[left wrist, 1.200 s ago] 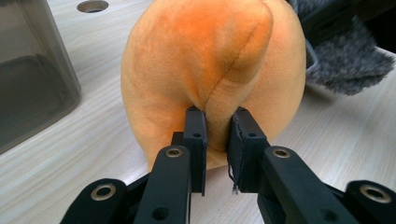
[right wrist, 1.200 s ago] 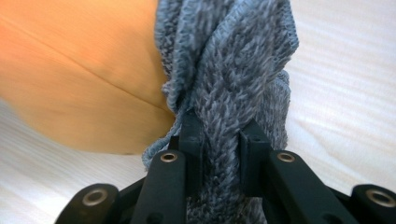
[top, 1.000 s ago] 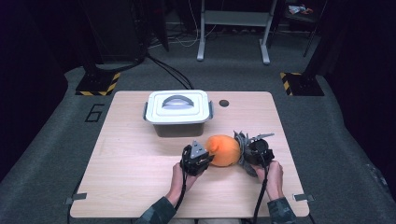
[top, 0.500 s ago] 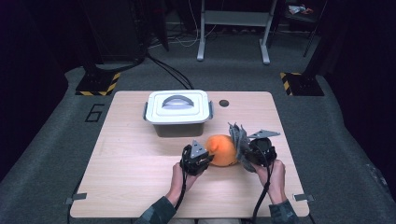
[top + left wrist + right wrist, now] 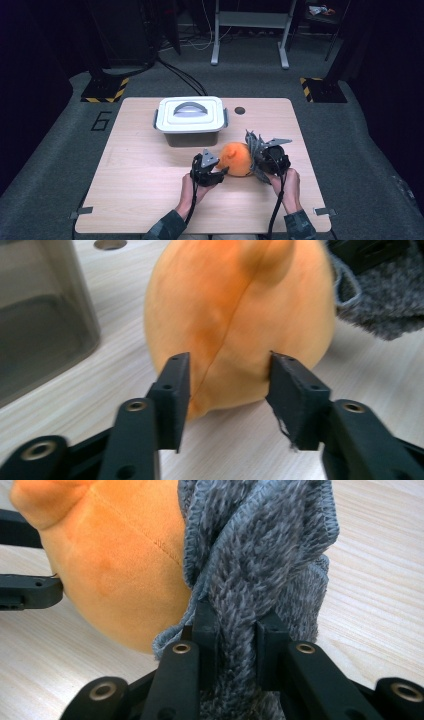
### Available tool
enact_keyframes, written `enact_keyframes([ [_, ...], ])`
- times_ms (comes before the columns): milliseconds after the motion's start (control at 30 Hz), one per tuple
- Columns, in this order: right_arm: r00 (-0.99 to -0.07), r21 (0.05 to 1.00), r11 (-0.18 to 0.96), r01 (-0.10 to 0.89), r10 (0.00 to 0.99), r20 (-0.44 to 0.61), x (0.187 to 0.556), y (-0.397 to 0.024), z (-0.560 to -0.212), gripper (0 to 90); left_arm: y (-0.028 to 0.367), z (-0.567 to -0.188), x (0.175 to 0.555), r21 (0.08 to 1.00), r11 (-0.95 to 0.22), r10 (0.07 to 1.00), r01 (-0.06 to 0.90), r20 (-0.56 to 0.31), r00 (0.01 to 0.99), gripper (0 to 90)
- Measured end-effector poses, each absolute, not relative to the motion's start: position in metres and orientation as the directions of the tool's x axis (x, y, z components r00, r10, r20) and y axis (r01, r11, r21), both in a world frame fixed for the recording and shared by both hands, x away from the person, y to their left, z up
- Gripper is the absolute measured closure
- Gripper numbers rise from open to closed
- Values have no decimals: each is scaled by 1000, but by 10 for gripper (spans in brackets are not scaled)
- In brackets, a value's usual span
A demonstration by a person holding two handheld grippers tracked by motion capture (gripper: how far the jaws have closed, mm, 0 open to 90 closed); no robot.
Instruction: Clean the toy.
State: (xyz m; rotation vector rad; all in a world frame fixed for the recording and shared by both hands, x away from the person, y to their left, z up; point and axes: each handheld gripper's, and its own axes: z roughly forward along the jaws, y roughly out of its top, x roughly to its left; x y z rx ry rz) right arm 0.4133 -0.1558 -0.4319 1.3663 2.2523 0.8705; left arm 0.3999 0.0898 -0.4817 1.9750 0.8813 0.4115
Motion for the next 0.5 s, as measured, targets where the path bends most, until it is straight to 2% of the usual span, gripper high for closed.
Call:
enact_keyframes([
  [100,-462,667,338,664,887,11,415,-157,-433,757,88,-485,403,830,-353,724,432,-50,688,437],
  [200,-463,667,337,664,886,12,415,-157,-433,757,85,-488,406,818,-371,721,439,-44,692,439],
  [333,-466,671,340,659,885,10,415,-157,-434,757,80,-490,406,816,-385,720,431,-26,693,547],
  [500,-452,678,327,658,892,9,413,-157,-433,756,79,-489,405,825,-391,715,407,-6,699,742],
])
